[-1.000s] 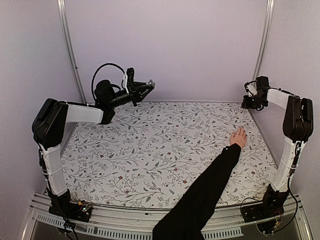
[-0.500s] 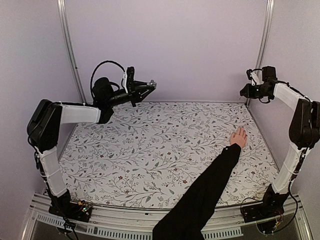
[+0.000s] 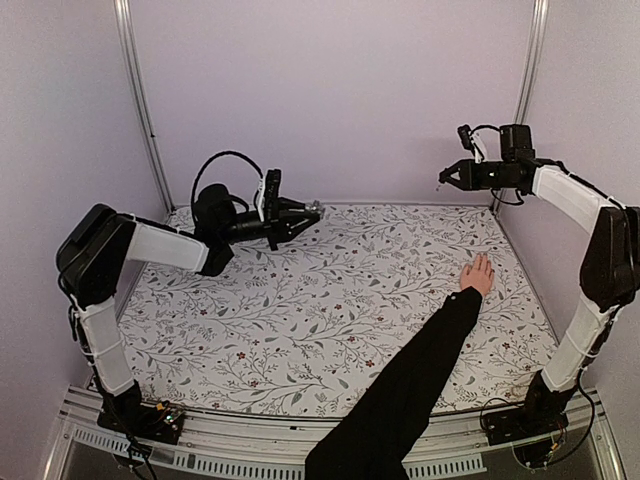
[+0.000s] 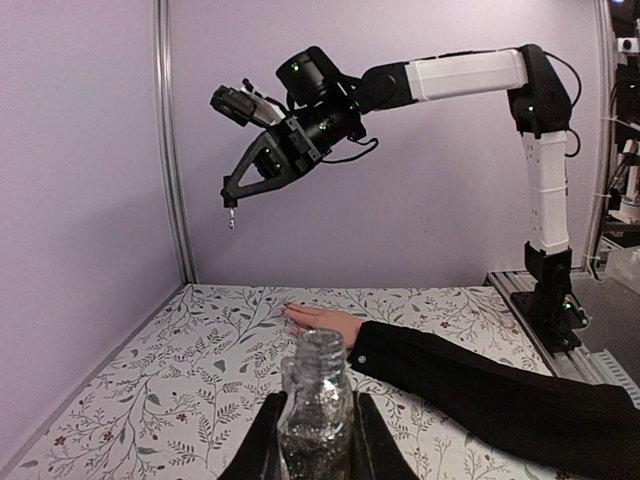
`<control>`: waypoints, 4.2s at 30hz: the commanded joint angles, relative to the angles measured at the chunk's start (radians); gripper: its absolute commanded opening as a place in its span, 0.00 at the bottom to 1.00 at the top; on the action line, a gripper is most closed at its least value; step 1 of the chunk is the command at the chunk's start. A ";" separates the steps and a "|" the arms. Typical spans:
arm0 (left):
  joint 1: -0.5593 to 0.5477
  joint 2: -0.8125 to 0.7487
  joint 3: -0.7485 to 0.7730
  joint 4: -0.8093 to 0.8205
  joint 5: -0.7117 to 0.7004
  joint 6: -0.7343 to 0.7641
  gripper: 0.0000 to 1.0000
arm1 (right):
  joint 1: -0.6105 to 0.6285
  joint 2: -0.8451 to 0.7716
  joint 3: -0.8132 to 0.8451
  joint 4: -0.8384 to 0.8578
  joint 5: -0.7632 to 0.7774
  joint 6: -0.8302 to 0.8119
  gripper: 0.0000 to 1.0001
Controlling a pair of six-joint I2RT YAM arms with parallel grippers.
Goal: Paint the nails
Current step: Close the nail polish bottle.
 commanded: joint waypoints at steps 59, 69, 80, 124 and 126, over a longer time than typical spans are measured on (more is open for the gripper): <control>-0.563 -0.104 -0.397 0.462 -0.330 0.007 0.00 | 0.792 -0.645 -0.492 0.135 -0.192 -0.173 0.00; -0.563 -0.094 -0.389 0.451 -0.319 0.004 0.00 | 0.830 -0.619 -0.489 0.098 -0.123 -0.206 0.00; -0.564 -0.083 -0.395 0.478 -0.322 -0.014 0.00 | 0.863 -0.599 -0.492 0.067 -0.060 -0.239 0.00; -0.551 -0.068 -0.415 0.553 -0.318 -0.058 0.00 | 0.869 -0.634 -0.527 0.041 0.000 -0.265 0.00; -0.549 -0.069 -0.416 0.549 -0.317 -0.058 0.00 | 0.870 -0.634 -0.526 0.041 0.000 -0.265 0.00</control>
